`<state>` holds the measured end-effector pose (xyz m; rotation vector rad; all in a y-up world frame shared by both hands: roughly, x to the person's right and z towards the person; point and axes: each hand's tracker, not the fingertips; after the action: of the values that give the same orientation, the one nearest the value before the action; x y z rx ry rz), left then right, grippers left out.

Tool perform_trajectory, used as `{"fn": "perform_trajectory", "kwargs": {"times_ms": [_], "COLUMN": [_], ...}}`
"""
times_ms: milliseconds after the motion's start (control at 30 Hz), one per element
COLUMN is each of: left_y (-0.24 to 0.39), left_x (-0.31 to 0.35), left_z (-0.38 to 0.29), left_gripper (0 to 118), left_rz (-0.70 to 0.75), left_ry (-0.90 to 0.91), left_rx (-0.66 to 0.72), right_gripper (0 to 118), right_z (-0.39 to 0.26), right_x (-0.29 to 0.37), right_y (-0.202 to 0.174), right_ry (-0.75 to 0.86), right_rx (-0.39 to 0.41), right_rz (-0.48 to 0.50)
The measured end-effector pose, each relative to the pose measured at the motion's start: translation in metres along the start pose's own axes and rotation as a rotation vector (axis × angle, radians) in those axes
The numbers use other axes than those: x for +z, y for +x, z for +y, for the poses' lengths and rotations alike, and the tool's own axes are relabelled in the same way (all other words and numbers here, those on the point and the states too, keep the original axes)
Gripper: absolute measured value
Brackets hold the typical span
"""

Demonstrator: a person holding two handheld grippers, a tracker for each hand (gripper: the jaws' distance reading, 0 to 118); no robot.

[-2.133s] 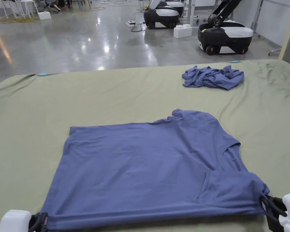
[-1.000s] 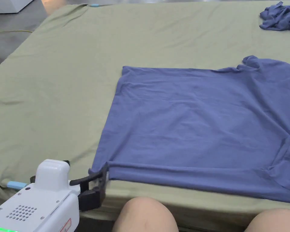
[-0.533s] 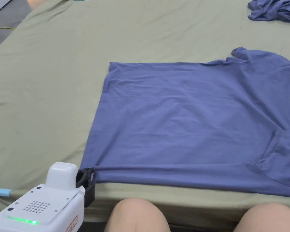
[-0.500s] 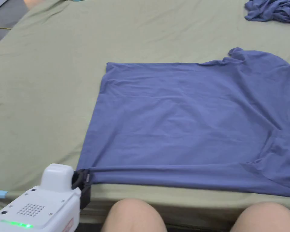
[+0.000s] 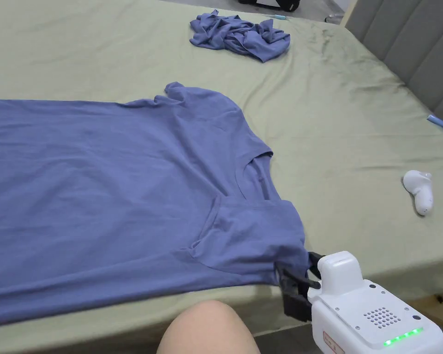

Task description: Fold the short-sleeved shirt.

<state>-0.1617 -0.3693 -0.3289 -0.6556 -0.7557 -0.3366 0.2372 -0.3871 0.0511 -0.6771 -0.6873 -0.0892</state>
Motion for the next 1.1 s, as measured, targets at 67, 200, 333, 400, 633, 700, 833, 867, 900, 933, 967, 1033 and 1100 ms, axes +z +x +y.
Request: {"fn": "perform_trajectory", "kwargs": {"times_ms": [67,200,333,400,633,700,833,867,900,933,967,1033,1100], "left_y": [-0.001,-0.002,-0.007,-0.011,-0.04,-0.045,-0.046,-0.047,-0.048,-0.049,-0.05,-0.052,-0.055], "left_x": [0.001,0.007,0.019,0.019,-0.038,-0.065,-0.113,-0.124,-0.134,-0.143,-0.15,-0.161,-0.166], "left_z": [0.001,0.009,0.037,0.059,0.124,0.137,0.151,0.149,0.15,0.151,0.15,0.144,0.142], "left_gripper": [3,3,3,3,3,3,3,3,3,3,3,3,6], "left_rz": [0.0,-0.003,-0.034,-0.049,-0.114,-0.121,-0.125,-0.111,-0.104,-0.102,-0.101,-0.102,-0.108], "left_ry": [0.001,0.006,-0.008,-0.015,-0.128,-0.179,-0.255,-0.266,-0.275,-0.307,-0.324,-0.355,-0.349], "left_rx": [-0.001,0.008,0.042,0.027,0.042,0.053,0.018,0.005,0.003,0.0,0.008,0.05,0.061], "right_gripper": [13,11,11,11,11,11,11,11,11,11,11,11,13], "right_z": [0.0,0.006,0.035,0.059,0.139,0.151,0.162,0.163,0.164,0.163,0.161,0.155,0.151], "right_x": [-0.008,-0.003,0.014,0.018,-0.039,-0.069,-0.123,-0.133,-0.142,-0.151,-0.159,-0.172,-0.177], "right_y": [0.001,0.0,0.008,0.014,0.031,0.032,0.028,0.028,0.027,0.027,0.026,0.026,0.028], "right_ry": [-0.013,-0.021,-0.004,0.001,-0.123,-0.187,-0.281,-0.295,-0.305,-0.316,-0.328,-0.368,-0.363], "right_rx": [0.006,-0.006,-0.025,0.013,0.071,0.118,0.192,0.183,0.18,0.187,0.202,0.209,0.178], "right_rz": [-0.009,-0.001,-0.019,-0.018,0.043,0.037,0.02,0.017,0.018,0.022,0.016,-0.007,-0.001]}}
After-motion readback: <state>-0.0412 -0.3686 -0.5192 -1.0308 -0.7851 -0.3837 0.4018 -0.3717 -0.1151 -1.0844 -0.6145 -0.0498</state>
